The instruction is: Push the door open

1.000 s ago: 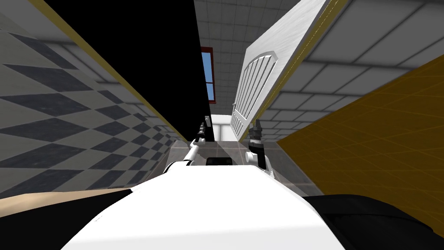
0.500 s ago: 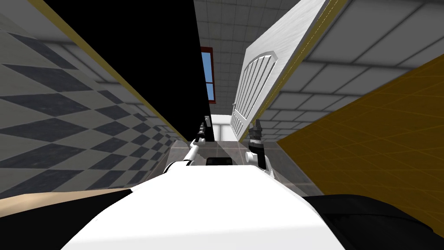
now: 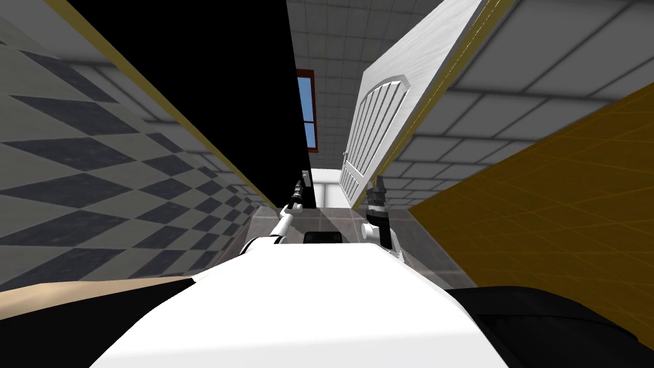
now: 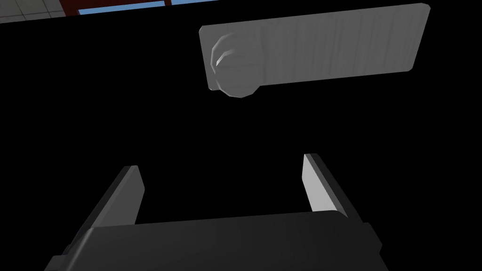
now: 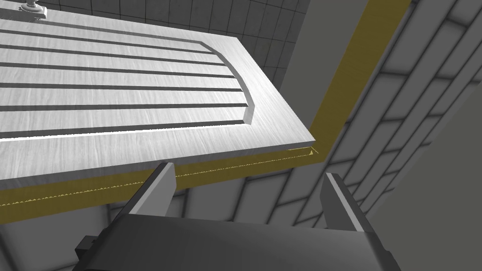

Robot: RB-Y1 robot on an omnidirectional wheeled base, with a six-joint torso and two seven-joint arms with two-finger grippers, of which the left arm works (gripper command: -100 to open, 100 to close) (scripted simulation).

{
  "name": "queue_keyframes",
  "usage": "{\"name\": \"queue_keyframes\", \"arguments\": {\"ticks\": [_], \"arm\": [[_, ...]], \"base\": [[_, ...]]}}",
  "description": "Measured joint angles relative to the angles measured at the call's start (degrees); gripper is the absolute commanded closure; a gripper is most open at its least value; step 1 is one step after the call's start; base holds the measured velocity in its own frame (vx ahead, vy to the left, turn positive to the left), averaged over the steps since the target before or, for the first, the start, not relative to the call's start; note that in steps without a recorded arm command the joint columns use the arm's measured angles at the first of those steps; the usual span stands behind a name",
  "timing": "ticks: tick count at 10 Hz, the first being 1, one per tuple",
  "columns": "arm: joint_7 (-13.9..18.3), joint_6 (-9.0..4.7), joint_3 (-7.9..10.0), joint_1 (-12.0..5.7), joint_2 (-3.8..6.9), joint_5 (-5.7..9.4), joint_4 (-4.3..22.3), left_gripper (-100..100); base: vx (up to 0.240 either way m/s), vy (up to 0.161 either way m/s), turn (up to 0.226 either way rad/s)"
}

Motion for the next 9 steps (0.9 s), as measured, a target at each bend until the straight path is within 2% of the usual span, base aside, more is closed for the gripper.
{"name": "queue_keyframes", "arguments": {"ticks": [8, 9], "arm": [[0.16, 0.16, -0.15, -0.05, 0.05, 0.03, 0.07, -100], [0.6, 0.05, -0.67, -0.27, 0.24, 0.17, 0.68, -100]], "base": [[-0.001, -0.001, -0.002], [0.01, 0.008, 0.033]]}}
